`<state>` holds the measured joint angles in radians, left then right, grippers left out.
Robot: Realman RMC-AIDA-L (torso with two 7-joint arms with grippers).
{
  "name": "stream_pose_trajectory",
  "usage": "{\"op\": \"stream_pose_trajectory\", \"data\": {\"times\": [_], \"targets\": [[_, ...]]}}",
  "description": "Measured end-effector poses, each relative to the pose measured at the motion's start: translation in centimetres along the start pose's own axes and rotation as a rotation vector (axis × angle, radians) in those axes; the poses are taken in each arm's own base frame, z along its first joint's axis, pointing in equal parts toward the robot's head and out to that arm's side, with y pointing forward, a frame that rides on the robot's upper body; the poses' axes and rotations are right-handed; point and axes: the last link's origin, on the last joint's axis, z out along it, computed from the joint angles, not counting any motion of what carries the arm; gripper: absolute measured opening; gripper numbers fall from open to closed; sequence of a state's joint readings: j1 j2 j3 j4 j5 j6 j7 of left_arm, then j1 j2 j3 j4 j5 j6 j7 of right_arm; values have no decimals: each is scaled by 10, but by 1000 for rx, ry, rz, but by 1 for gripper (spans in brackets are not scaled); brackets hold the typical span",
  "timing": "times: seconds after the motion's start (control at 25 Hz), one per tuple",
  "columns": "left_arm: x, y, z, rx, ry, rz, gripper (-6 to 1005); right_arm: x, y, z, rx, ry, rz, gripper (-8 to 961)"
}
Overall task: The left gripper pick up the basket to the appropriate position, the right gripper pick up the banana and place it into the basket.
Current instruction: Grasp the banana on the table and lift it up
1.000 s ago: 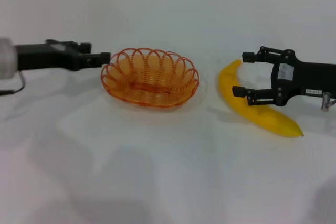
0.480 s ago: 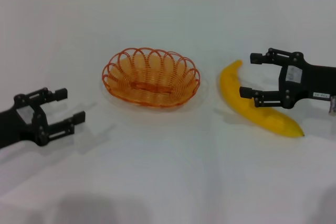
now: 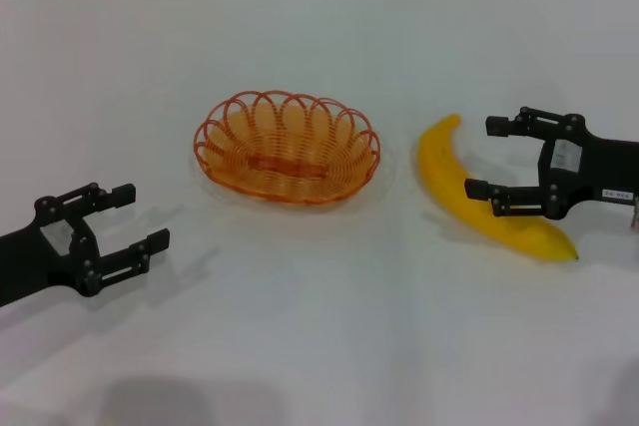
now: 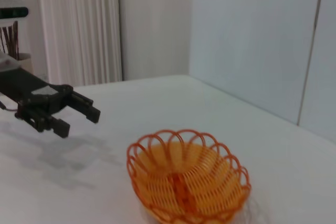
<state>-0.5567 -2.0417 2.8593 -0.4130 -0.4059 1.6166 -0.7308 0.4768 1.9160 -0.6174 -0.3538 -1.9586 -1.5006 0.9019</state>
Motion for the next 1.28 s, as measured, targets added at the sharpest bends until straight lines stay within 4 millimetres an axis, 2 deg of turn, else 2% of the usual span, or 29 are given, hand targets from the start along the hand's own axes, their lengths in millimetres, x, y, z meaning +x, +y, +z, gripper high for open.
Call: {"op": "stream_pose_trajectory", "data": {"times": [0.2,0.6,0.92,1.28], "targets": [[-3,-1,5,11,-11,-7,730,9,-1,8,21,60,9,893],[-3,0,6,11,-9,-10,730,9,1,16,-20,109,119,892],[-2,-1,6,11,-6,-7,730,24,-6,24,34,237,141,891],[-2,-1,6,9,-4,-6,729,22,-6,28,37,228,142,889]]}}
